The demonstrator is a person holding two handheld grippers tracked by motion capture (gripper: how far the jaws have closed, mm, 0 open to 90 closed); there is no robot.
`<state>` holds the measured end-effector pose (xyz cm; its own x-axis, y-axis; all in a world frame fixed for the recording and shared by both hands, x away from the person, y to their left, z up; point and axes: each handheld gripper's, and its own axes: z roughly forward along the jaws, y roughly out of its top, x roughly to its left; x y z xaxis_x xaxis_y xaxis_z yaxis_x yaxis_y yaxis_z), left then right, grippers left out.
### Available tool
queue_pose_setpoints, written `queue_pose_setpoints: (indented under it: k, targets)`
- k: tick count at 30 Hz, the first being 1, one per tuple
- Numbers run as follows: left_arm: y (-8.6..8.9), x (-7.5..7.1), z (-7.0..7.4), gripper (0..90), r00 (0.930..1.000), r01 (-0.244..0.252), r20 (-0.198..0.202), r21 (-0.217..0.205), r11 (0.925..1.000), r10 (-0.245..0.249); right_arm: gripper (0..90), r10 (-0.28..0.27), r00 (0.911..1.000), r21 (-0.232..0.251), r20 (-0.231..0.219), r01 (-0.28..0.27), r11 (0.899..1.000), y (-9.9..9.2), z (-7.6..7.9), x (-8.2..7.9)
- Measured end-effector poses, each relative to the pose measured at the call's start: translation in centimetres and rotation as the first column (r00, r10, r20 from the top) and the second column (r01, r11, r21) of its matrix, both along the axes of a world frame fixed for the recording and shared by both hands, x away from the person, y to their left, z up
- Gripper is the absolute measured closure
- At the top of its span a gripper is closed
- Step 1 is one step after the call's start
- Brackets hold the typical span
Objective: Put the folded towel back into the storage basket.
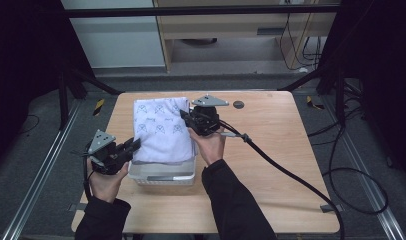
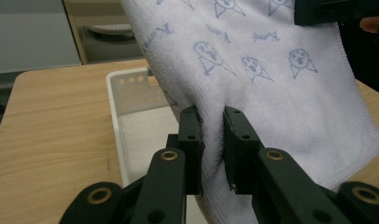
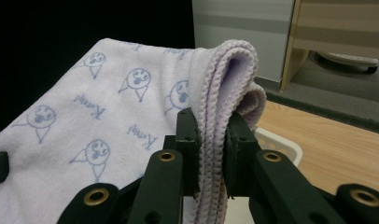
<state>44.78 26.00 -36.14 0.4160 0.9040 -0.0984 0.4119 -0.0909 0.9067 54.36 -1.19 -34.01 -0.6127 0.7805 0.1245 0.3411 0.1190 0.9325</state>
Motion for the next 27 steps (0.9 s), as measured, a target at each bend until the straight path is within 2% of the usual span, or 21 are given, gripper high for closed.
queue_pose_setpoints:
  k: [25, 27]
  targets:
    - [1.1, 1.8, -3.3, 77.7, 0.9955, -0.041, -0.083, 0.038, 0.9984, 0.044, 78.5, -0.014, 0.9985, -0.034, -0.053, 0.012, 0.999, 2.1, -4.1, 1.4]
    - [1.0, 2.1, -3.8, 77.7, 0.9943, -0.042, -0.096, 0.055, 0.9976, 0.047, 78.5, -0.020, 0.9978, -0.041, -0.063, 0.018, 0.999, 2.3, -4.6, 1.6]
